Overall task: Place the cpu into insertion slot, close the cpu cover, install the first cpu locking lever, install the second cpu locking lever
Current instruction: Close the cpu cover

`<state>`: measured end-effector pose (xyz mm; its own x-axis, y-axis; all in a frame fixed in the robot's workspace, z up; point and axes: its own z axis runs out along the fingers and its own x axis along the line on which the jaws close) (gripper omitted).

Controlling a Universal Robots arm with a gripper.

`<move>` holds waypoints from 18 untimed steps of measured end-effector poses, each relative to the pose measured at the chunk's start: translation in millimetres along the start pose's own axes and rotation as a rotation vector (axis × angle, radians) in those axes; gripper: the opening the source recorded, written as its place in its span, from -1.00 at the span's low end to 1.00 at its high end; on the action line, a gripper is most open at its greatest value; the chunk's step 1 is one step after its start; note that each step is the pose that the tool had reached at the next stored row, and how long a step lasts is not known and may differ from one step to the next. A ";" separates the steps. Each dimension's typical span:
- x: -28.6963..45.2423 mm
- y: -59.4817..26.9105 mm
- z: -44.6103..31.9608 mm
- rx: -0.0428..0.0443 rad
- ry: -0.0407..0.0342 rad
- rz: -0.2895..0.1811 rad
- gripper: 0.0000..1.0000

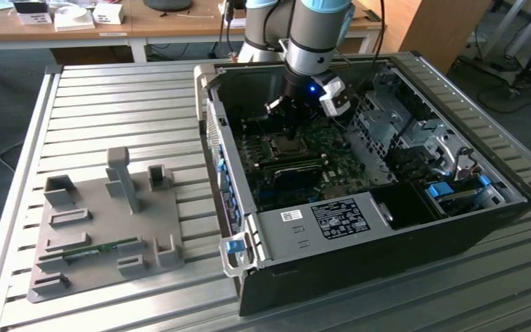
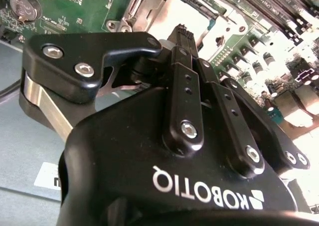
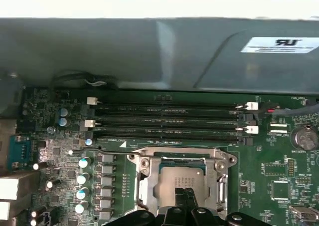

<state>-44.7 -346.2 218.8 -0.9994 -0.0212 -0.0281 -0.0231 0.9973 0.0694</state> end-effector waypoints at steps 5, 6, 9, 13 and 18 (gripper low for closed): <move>1.0 -0.1 0.1 -0.0001 -0.0003 0.000 -0.79; 2.6 -0.1 0.2 -0.0002 -0.0007 0.000 -0.79; 7.9 0.0 0.8 0.0000 -0.0020 0.000 -0.79; 9.9 0.0 1.1 0.0012 -0.0017 0.000 -0.79; 10.9 0.0 1.4 0.0015 -0.0019 0.000 -0.79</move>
<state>-55.6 -346.3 217.1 -0.9993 -0.0214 -0.0300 -0.0234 0.9974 0.0679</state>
